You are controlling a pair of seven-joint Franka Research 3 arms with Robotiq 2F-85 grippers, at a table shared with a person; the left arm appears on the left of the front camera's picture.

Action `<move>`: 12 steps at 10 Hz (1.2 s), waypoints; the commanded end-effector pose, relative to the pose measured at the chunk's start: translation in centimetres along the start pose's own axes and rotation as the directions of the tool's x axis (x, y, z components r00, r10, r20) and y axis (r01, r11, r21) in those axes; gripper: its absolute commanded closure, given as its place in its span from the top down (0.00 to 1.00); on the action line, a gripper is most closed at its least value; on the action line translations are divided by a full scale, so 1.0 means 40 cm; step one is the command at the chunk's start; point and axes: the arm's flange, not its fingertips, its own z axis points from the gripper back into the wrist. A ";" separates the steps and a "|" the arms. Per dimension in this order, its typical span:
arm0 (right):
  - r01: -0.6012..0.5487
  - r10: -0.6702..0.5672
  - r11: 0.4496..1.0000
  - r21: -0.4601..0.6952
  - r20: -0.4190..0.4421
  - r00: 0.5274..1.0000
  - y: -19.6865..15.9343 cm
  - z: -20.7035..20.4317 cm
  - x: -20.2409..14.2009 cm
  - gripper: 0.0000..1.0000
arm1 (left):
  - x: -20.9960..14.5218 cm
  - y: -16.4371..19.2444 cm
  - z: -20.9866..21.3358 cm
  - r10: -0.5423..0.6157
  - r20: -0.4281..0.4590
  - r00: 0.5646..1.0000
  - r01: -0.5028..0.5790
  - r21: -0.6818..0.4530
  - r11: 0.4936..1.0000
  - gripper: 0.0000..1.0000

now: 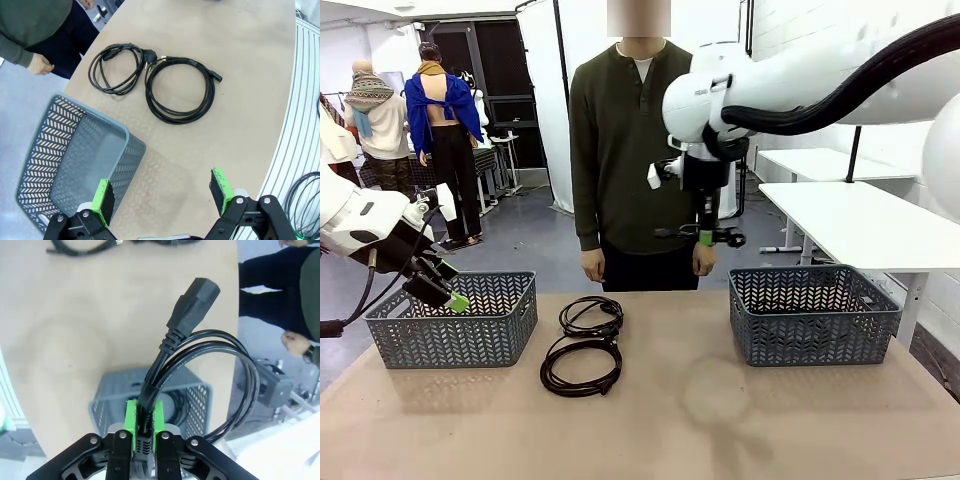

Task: Organize the cables according to human instructions.
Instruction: Pick up a bundle of cables and place it in the basket indicated by the human.

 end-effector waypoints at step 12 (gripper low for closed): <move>-0.228 0.230 0.972 -0.059 0.036 0.972 0.081 -0.105 -0.413 0.00 | -0.007 0.007 -0.002 -0.009 0.010 1.000 0.009 -0.010 1.000 1.00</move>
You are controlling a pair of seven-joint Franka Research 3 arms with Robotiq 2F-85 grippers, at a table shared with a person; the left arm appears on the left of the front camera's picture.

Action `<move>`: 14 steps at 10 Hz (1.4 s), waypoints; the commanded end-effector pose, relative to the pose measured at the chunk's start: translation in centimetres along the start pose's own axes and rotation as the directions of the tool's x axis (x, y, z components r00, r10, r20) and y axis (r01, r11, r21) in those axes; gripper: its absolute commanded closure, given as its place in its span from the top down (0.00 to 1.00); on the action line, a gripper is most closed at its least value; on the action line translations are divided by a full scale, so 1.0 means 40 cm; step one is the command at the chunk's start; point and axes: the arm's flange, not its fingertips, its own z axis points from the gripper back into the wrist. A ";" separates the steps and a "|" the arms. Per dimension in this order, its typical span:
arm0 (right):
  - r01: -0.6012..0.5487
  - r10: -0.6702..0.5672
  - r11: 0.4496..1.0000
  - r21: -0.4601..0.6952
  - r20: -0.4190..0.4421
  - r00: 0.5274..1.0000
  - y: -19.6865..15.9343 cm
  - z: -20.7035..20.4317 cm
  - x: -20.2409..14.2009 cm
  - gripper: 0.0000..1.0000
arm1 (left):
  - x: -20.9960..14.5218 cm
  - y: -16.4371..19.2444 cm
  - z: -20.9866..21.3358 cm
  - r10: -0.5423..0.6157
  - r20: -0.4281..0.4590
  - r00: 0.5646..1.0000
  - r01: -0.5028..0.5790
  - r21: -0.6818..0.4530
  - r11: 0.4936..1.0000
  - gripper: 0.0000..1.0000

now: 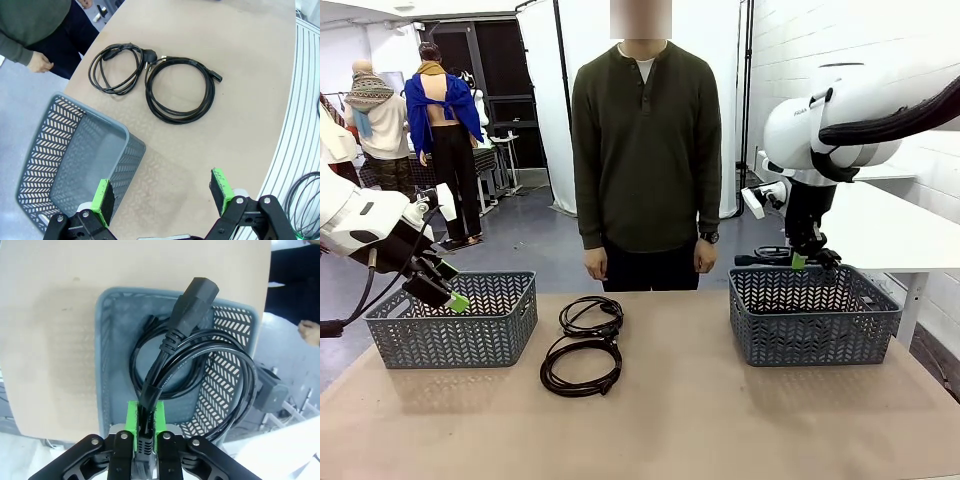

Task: Organize the cables according to human instructions.
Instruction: Pick up a bundle of cables and place it in the basket indicated by the human.

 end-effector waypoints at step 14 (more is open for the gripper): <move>-0.002 -0.001 0.999 -0.049 -0.049 0.999 -0.030 -0.082 -0.074 0.00 | -0.007 0.007 -0.002 -0.009 0.010 1.000 0.009 -0.011 1.000 1.00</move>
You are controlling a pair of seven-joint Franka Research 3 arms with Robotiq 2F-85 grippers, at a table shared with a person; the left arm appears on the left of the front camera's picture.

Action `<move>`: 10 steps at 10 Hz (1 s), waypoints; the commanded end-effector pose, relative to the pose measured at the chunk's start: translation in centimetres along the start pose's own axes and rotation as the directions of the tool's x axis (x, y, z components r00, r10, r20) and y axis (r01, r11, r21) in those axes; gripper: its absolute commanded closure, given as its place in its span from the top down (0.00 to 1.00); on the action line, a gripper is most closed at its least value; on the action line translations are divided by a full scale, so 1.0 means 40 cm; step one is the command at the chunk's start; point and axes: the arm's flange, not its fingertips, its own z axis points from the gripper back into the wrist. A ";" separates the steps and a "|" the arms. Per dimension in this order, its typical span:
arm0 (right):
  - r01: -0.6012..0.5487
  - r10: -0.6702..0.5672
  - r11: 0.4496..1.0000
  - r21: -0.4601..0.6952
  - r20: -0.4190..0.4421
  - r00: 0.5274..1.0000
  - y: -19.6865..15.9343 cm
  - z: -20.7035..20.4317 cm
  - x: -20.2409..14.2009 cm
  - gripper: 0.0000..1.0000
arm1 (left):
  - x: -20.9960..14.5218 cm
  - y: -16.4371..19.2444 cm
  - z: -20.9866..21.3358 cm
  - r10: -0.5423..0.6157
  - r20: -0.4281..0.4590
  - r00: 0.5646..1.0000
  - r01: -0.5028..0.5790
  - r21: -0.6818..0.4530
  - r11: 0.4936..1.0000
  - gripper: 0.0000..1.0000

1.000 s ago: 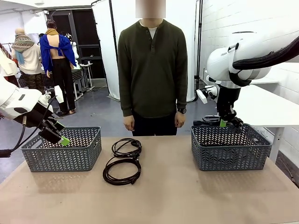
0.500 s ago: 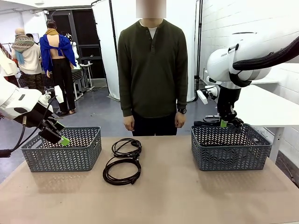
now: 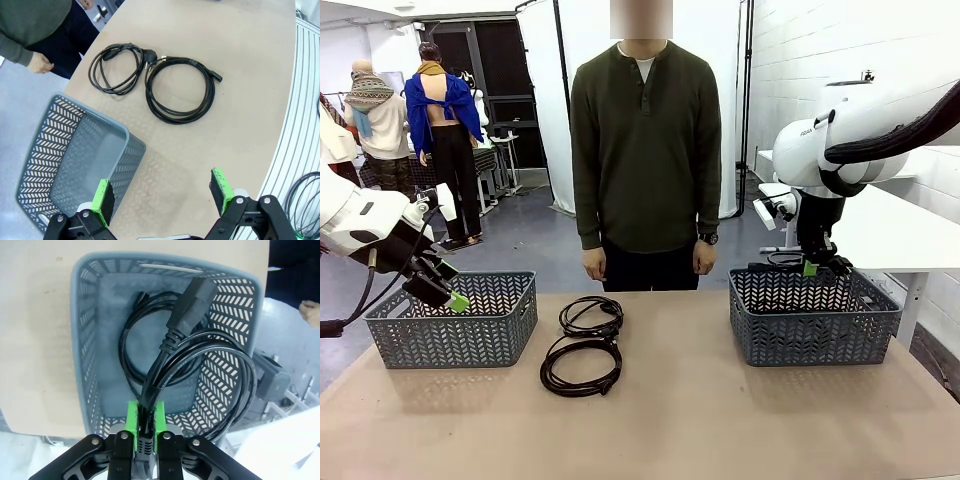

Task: Organize the cables according to human instructions.
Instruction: Pick up a bundle of cables and place it in the basket indicated by the human.

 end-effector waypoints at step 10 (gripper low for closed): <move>-0.087 0.087 0.996 0.018 0.012 0.996 0.000 -0.108 -0.026 0.40 | -0.007 0.007 -0.002 -0.010 0.010 1.000 0.010 -0.011 1.000 1.00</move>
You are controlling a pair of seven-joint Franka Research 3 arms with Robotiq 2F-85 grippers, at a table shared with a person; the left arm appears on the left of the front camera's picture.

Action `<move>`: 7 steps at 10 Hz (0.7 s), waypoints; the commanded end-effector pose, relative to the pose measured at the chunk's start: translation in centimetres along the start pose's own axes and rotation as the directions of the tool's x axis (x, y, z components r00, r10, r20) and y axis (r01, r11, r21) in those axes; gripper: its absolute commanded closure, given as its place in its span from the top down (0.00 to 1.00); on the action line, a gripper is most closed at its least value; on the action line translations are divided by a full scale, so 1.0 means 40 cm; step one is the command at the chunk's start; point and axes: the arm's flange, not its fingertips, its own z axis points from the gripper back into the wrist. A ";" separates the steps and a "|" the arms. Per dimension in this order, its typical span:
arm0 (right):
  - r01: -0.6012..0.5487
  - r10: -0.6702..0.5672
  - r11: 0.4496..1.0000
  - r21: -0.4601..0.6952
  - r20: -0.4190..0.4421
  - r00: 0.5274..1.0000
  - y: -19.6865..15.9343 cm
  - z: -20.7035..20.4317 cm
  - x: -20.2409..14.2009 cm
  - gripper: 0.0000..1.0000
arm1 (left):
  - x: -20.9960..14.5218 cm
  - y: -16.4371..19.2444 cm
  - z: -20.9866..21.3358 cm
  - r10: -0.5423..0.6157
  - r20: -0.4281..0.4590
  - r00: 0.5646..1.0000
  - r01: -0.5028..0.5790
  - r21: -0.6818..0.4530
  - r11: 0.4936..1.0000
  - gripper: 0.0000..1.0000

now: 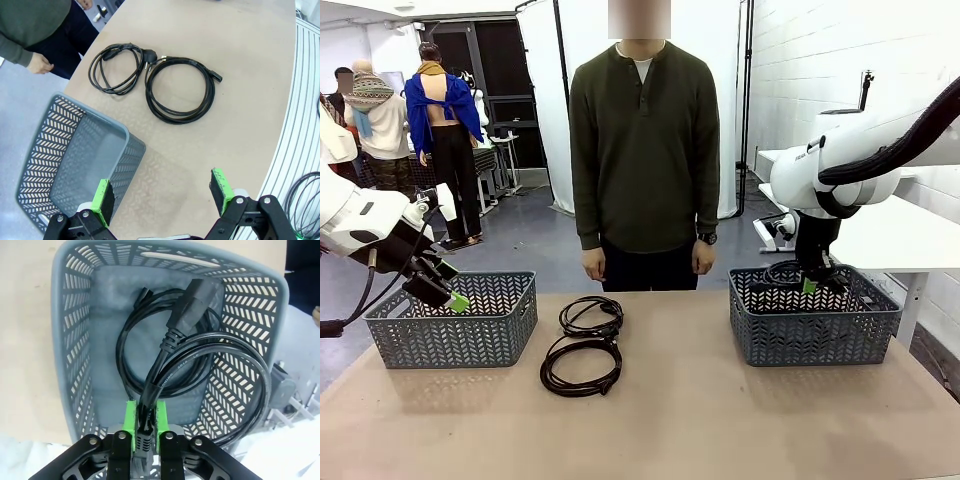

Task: Organize the cables according to human instructions.
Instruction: Pick up a bundle of cables and place it in the basket indicated by the human.

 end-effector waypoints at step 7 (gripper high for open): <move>-0.045 0.045 0.998 0.049 0.017 0.999 0.012 0.025 -0.006 1.00 | -0.007 0.007 -0.002 -0.010 0.010 1.000 0.010 -0.011 1.000 1.00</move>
